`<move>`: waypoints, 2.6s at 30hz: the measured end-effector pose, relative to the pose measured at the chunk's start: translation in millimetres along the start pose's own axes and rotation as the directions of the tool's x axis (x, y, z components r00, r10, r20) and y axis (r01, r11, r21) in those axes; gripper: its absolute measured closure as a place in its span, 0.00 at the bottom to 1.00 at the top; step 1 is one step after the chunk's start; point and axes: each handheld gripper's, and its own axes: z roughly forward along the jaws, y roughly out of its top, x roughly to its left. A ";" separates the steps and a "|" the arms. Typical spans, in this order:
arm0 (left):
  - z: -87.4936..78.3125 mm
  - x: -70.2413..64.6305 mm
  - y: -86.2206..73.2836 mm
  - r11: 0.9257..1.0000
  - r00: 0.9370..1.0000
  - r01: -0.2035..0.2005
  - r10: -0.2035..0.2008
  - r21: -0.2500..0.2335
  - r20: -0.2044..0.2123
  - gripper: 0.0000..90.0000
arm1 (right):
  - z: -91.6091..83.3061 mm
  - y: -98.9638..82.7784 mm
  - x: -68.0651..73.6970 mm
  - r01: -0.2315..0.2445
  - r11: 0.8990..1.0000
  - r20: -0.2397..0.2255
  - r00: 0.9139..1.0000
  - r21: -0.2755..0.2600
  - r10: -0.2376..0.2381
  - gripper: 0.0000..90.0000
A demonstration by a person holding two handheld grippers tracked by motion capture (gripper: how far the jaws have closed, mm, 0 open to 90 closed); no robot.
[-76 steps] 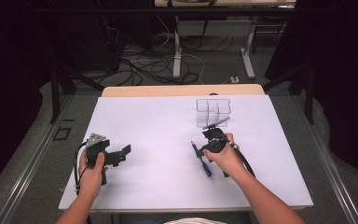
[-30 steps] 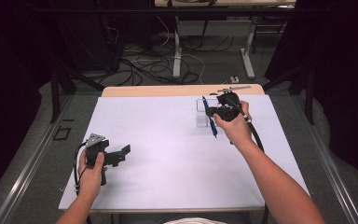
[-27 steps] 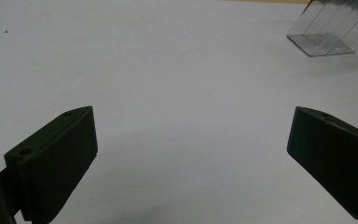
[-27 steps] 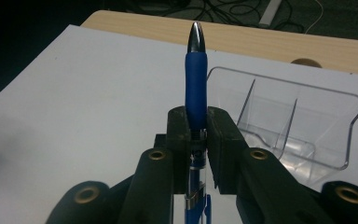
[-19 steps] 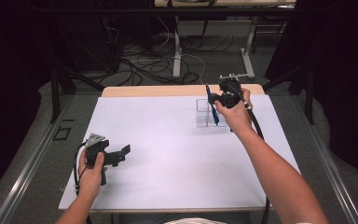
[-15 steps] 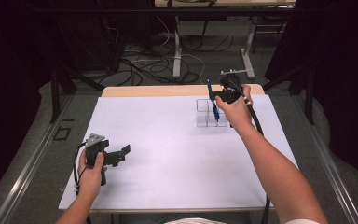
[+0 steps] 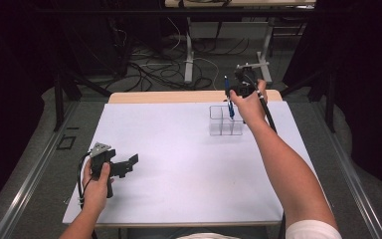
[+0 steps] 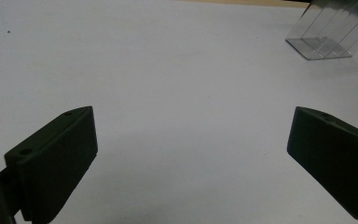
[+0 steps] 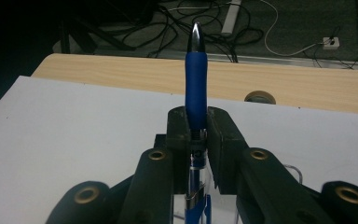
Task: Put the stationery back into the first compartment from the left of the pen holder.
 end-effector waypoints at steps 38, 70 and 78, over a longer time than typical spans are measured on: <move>-1.4 1.6 0.3 1.000 1.000 0.019 -0.019 -0.013 0.002 0.02 | 54.3 -4.1 32.6 0.089 0.994 0.064 0.994 -0.060 -0.085 0.89; -1.5 0.8 0.5 1.000 1.000 0.017 -0.017 -0.014 0.002 0.02 | 70.5 -19.6 35.1 0.120 0.992 0.066 0.991 -0.039 -0.117 0.89; -0.9 0.6 0.2 1.000 1.000 0.016 -0.016 -0.012 -0.001 0.02 | 70.1 -26.4 30.9 0.110 0.994 0.053 0.993 -0.017 -0.109 0.88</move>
